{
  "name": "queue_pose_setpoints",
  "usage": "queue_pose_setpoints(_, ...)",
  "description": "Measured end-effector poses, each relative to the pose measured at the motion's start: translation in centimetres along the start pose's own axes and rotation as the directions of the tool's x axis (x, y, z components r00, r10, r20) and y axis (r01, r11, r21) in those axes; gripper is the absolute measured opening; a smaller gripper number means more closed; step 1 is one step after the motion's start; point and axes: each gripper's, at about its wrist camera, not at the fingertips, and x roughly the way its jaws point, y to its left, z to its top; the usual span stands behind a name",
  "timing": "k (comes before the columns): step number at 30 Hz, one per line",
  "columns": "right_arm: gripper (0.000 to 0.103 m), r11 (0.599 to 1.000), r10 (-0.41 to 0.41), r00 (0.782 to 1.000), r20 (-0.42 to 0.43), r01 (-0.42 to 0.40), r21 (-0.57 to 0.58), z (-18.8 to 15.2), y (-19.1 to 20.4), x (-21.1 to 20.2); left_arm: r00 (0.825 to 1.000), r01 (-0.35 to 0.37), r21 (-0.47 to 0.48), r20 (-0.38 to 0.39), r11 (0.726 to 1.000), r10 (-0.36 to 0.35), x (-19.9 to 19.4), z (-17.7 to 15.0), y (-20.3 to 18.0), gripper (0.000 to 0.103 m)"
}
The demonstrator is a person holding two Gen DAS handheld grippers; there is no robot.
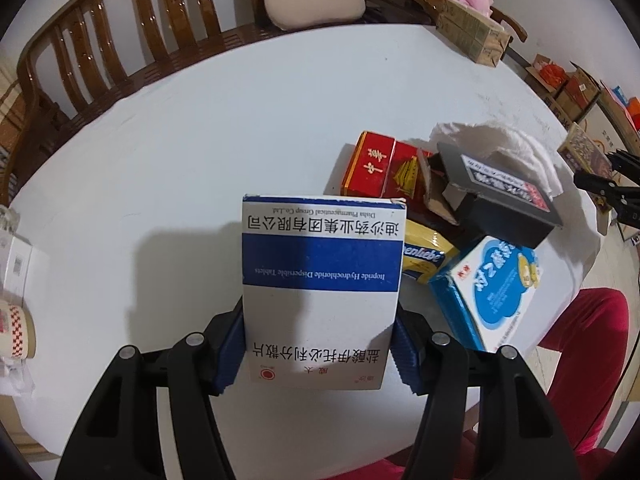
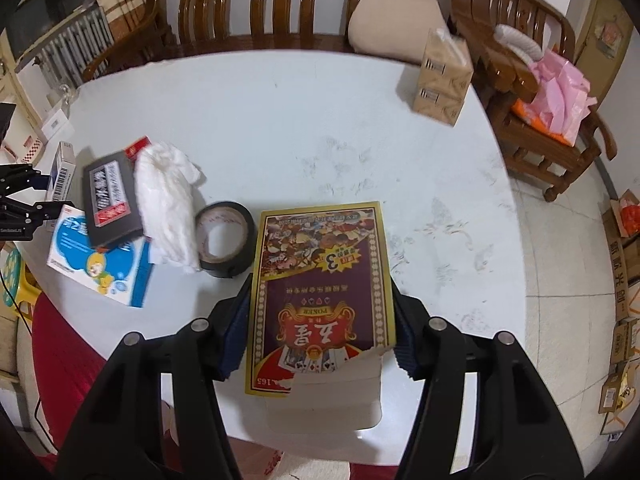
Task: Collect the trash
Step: 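Carry both held boxes down over the white plastic trash bag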
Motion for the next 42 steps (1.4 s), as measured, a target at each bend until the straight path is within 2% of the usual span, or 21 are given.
queue_pose_setpoints(6, 0.058, 1.0, 0.015, 0.997, 0.073, -0.014, -0.002, -0.3, 0.9, -3.8, 0.999, -0.019, -0.005, 0.032, 1.0, 0.019, -3.0, -0.7, -0.9, 0.06)
queue_pose_setpoints(15, 0.058, 0.998, 0.034, 0.985, 0.172, -0.026, -0.048, -1.9, 3.6, -10.2, 0.993, -0.047, 0.037, 0.11, 0.998, 0.043, -8.8, -3.2, -4.5, 0.06)
queue_pose_setpoints(28, 0.058, 0.993, 0.063, 0.96, 0.272, -0.033, -0.114, -6.4, 8.0, -18.1, 0.982, -0.051, 0.107, 0.185, 0.993, 0.031, -14.3, -8.3, -9.9, 0.06)
queue_pose_setpoints(35, 0.058, 0.989, 0.09, 0.949, 0.301, -0.049, -0.14, -9.3, 10.0, -20.5, 0.981, -0.058, 0.144, 0.194, 0.988, 0.029, -15.4, -10.9, -12.5, 0.06)
queue_pose_setpoints(42, 0.058, 0.985, 0.105, 0.95, 0.294, -0.058, -0.164, -11.6, 11.3, -21.3, 0.982, -0.044, 0.171, 0.187, 0.984, 0.011, -15.1, -13.0, -14.9, 0.06)
